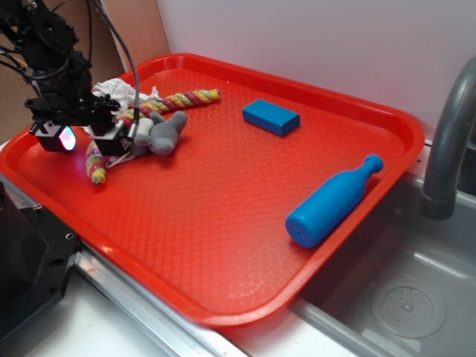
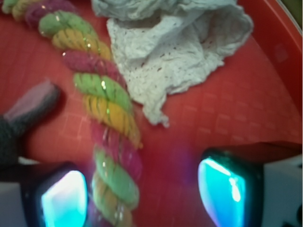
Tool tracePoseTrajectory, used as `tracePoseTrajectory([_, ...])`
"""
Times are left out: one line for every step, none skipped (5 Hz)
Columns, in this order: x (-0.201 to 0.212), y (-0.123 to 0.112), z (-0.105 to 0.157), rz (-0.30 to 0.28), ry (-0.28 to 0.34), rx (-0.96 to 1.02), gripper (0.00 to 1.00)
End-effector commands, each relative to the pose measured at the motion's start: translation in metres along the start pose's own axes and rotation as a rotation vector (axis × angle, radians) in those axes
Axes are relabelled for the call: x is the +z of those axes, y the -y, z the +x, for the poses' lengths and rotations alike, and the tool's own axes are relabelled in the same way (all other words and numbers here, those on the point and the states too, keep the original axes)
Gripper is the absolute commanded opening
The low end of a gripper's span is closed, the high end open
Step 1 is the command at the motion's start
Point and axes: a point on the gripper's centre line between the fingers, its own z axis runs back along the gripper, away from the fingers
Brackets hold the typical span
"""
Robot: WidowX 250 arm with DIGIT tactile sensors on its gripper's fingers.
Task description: Grab the multicolored rope.
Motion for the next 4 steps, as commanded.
tracePoseTrajectory([-0.04, -0.018, -0.007, 0.008, -0.131, 0.05, 0.0])
tracePoseTrajectory([-0.033, -0.027, -0.015, 0.002, -0.147, 0.029, 0.0])
tracePoseTrajectory([-0.008, -0.033, -0.027, -0.02, -0.123, 0.015, 0.0])
tracePoseTrajectory([0.043, -0.036, -0.051, -0.08, -0.151, -0.017, 0.0])
